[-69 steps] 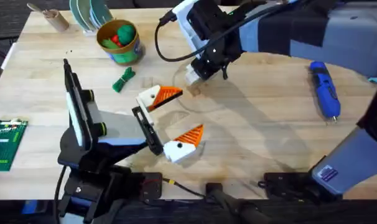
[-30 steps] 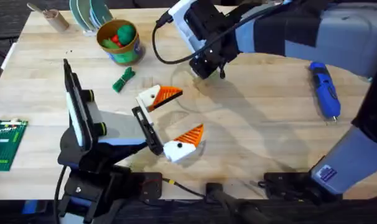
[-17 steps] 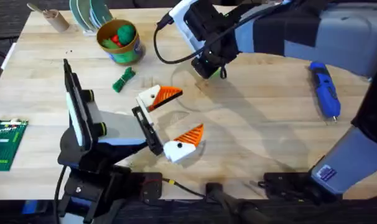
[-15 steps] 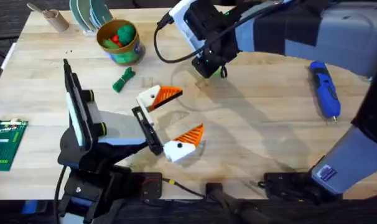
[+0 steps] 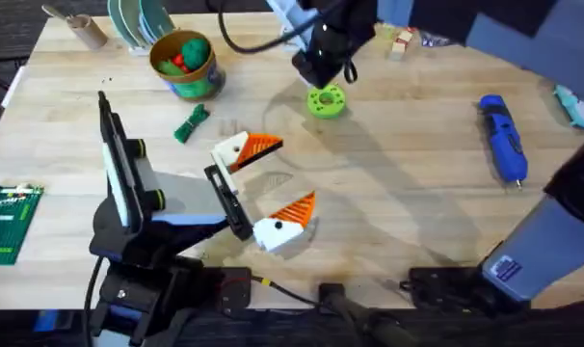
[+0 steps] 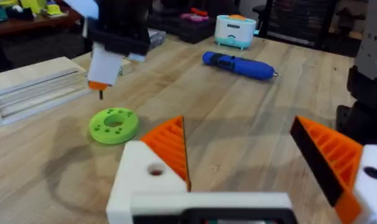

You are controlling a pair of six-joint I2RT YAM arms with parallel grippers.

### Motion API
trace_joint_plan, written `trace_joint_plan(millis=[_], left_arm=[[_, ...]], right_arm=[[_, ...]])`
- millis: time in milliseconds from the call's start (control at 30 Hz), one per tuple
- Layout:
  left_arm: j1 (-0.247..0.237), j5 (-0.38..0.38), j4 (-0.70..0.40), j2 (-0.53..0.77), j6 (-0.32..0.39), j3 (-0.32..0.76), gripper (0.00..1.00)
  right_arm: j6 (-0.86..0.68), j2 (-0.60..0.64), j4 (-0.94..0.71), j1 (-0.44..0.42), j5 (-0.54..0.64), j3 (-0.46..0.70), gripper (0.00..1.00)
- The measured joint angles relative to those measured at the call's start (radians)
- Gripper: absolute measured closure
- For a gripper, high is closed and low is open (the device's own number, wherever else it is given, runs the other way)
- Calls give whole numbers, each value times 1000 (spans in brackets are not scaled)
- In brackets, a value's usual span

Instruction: Pick up the gripper from the table and insert it into the empty holder that is missing its gripper. Then pick up a screw, insert it into the mounting hole, and use the screwdriver to tighten it. Finally, clean up the table by picking up the vegetable and placing it into the bucket.

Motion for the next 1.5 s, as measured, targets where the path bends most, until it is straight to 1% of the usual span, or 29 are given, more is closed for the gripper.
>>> trace_joint_plan(millis=[67, 167, 367, 400, 467, 667, 833, 933, 1067, 1167, 1333, 1500], left_arm=[[0, 0, 0, 0, 0, 0, 8], [0, 0, 0, 0, 0, 0, 8], [0, 0, 0, 0, 0, 0, 8], [0, 0, 0, 0, 0, 0, 8], [0, 0, 0, 0, 0, 0, 8], [0, 0, 0, 0, 0, 0, 8], [0, 0, 0, 0, 0, 0, 8], [0, 0, 0, 0, 0, 0, 9], [0, 0, 0, 0, 0, 0, 8], [0, 0, 0, 0, 0, 0, 8], [0, 0, 0, 0, 0, 0, 8], [0, 0, 0, 0, 0, 0, 8]], right_arm=[[-21, -5, -16, 11, 5, 37, 994], [-57, -33, -32, 42, 9, 63, 994], [-105, -148, -65, 137, 8, 68, 994], [-122, -201, -75, 175, 8, 70, 994], [-130, -233, -77, 194, 7, 73, 994], [-153, -301, -107, 260, -66, 76, 994], [-163, -306, -130, 343, -128, 78, 994], [-165, -306, -132, 379, -160, 78, 994], [-165, -306, -135, 395, -181, 78, 994], [-167, -306, -134, 395, -195, 78, 994], [-167, -306, -135, 395, -255, 78, 994], [-167, -306, -131, 395, -277, 67, 994]])
